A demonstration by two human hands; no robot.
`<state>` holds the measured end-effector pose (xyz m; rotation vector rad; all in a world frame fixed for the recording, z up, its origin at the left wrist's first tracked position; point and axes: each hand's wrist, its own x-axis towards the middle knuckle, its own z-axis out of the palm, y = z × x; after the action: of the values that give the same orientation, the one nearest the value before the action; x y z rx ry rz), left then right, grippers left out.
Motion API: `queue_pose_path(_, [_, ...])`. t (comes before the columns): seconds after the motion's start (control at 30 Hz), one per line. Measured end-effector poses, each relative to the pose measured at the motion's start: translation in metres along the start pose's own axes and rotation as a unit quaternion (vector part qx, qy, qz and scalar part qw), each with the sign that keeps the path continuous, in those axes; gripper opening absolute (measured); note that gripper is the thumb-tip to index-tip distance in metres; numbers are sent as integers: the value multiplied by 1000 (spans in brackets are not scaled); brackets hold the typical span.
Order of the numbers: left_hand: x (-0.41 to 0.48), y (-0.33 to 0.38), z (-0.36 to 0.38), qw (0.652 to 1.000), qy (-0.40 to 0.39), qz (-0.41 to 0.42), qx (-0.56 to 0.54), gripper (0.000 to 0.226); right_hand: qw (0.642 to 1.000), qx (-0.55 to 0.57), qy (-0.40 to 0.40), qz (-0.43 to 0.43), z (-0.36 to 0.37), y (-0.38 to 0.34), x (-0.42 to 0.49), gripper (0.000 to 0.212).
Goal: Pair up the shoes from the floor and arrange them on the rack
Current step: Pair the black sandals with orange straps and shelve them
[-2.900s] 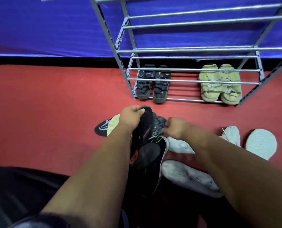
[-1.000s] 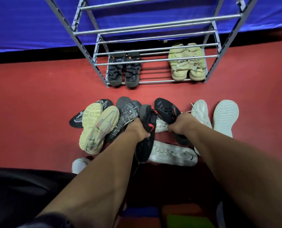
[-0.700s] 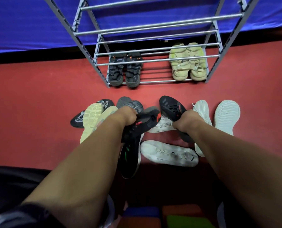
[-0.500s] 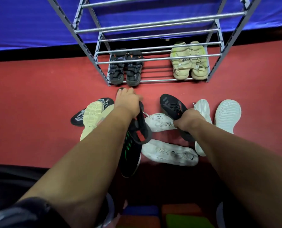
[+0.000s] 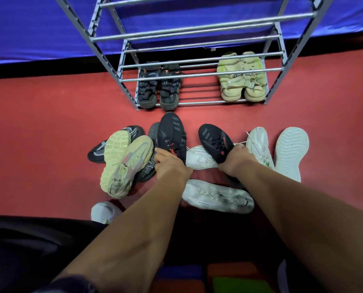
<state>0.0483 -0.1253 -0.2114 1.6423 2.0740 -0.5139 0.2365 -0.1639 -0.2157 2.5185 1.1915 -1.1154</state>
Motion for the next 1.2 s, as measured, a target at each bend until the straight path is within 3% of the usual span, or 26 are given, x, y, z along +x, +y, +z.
queue_pose_path(0.1, [5,-5,-2,997,-35,-31,-56,151,1000,-20,-5,-11,5,1,-2,115])
queue_pose_path(0.2, [7,-9,-5,993,-50,-46,-99,149,997,-71,-19,-4,10,4,-11,146])
queue_pose_path(0.27, [8,-12,-6,992,-47,-38,-113,143,994,-112,-14,-6,14,6,-15,152])
queue_pose_path(0.43, [3,-17,-13,984,-35,-35,-169,127,994,-108,3,-13,2,1,-20,117])
queue_pose_path(0.53, [1,-18,-25,972,-47,-56,-224,124,997,-77,-8,-4,-22,-11,-27,107])
queue_pose_path(0.57, [1,-18,-33,970,-49,-53,-232,114,998,-57,-4,-4,-30,-16,-31,103])
queue_pose_path(0.67, [-3,-21,-57,967,-39,-22,-251,45,1000,3,8,-10,-51,-36,-40,84])
queue_pose_path(0.7, [-4,-23,-65,965,-40,-15,-260,38,999,29,5,-16,-58,-43,-44,77])
queue_pose_path(0.9, [-15,-34,-122,922,-10,-34,-385,28,986,137,27,-91,-103,-85,-69,32])
queue_pose_path(1.03, [-20,-42,-159,898,40,-37,-437,33,977,141,73,-141,-131,-111,-90,28])
queue_pose_path(1.2, [-15,-51,-187,877,98,-18,-471,48,968,142,99,-183,-151,-135,-103,37])
